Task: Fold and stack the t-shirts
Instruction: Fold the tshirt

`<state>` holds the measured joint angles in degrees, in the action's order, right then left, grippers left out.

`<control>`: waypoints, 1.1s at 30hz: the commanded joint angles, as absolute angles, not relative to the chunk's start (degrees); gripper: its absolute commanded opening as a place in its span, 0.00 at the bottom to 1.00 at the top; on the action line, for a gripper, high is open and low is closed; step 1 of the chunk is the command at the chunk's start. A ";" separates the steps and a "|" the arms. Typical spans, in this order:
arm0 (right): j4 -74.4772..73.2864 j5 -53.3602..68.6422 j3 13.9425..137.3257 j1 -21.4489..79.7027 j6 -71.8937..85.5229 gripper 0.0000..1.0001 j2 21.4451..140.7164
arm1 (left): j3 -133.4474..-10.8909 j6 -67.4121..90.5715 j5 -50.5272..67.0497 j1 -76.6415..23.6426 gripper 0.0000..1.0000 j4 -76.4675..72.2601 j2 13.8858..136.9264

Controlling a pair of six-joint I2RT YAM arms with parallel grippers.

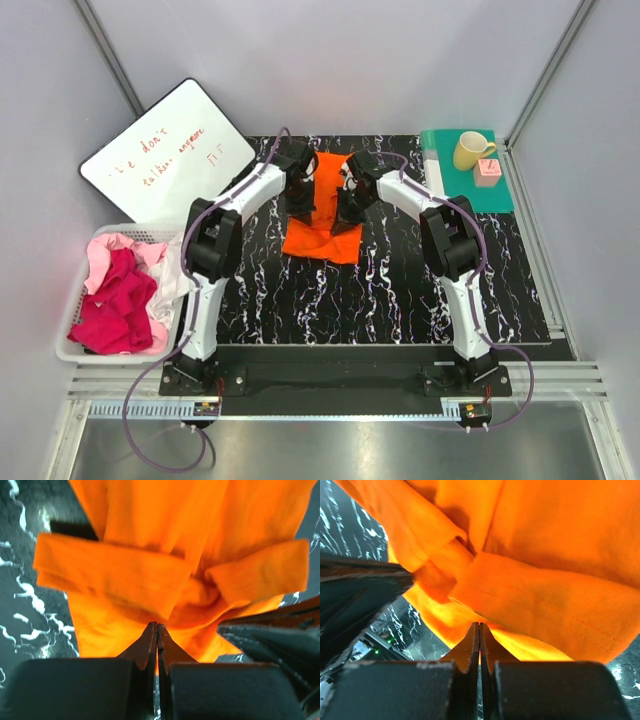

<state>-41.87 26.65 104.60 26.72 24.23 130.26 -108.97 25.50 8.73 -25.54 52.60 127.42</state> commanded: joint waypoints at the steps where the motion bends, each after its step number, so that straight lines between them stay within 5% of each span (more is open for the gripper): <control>1: -42.63 27.25 108.28 26.37 24.43 0.00 132.10 | -113.55 26.45 8.26 -25.14 0.00 51.86 130.69; 11: -43.77 20.75 113.37 26.10 25.66 0.00 134.56 | -120.77 27.86 8.00 -23.20 0.00 52.12 132.38; 22: -43.94 17.14 117.16 26.02 26.81 0.00 136.23 | -105.40 25.66 7.64 -23.73 0.00 48.16 116.38; 33: -46.23 11.07 122.78 25.93 28.57 0.00 138.95 | -94.84 23.20 7.65 -24.96 0.00 45.97 114.17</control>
